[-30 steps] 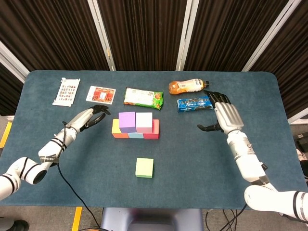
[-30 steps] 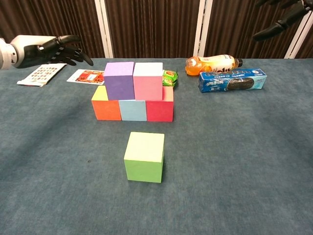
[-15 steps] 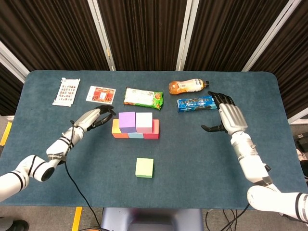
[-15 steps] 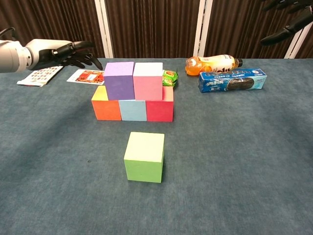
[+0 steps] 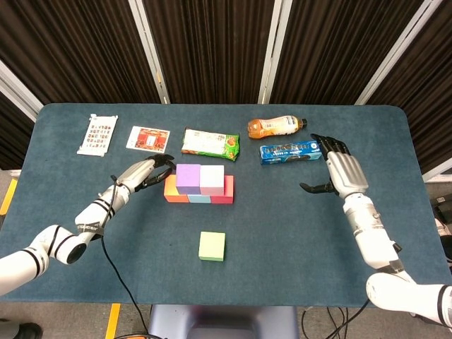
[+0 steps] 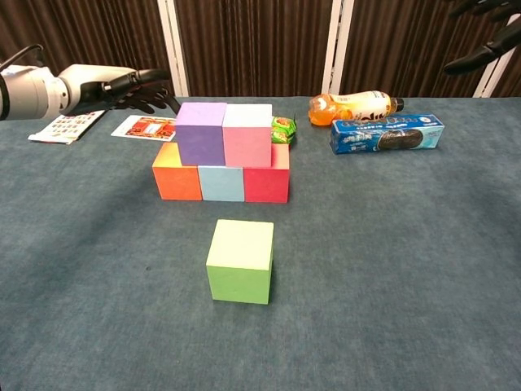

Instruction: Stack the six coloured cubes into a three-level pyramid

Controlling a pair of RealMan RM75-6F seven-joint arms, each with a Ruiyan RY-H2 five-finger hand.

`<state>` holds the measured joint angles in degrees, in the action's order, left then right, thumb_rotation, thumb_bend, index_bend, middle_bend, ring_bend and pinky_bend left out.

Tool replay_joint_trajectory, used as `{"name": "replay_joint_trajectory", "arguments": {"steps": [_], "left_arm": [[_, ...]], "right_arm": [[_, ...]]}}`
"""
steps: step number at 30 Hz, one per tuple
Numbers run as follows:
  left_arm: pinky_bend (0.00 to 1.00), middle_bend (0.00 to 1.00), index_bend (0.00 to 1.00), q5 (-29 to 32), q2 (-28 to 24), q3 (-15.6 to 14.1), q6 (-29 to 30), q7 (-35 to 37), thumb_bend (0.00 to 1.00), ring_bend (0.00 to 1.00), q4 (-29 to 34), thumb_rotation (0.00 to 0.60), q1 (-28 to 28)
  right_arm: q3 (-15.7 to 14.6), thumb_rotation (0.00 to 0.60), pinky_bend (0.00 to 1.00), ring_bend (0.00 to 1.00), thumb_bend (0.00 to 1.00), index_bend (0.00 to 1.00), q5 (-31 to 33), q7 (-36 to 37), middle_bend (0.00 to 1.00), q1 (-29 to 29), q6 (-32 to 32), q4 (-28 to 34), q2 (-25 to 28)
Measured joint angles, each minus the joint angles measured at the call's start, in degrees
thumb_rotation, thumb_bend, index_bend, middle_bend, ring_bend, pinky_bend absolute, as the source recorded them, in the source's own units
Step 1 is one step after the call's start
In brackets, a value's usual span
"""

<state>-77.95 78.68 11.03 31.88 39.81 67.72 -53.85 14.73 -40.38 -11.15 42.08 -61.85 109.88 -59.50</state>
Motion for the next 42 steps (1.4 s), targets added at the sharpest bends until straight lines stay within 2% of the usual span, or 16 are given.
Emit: {"name": "replay_joint_trajectory", "arguments": {"steps": [31,37,42], "left_arm": [[0.03,0.07,0.26,1.80,-0.99,-0.85,-1.07,-3.17,0.32,0.00,1.54,0.000,0.29],[0.03,0.07,0.25,2.81,-2.06,-1.01,1.28,-4.88,0.32,0.00,2.12,0.000,2.09],[0.03,0.07,0.24,4.15,-3.65,-1.38,6.46,-8.50,0.31,0.00,3.99,0.000,5.46]], "right_arm": [[0.57,0.600,0.11,0.03,0.28,0.06,-0.27,-0.36,0.18,-0.97,2.22,-1.44,-0.90],[-0.38,0.600,0.11,0.02,0.28,0.07,-2.65,-0.52,0.18,-1.51,2.82,-0.42,-0.63],[-2.95,0.600,0.13,0.03,0.28,0.10,-6.37,-0.96,0.18,-2.01,5.51,1.35,-0.56]]}}
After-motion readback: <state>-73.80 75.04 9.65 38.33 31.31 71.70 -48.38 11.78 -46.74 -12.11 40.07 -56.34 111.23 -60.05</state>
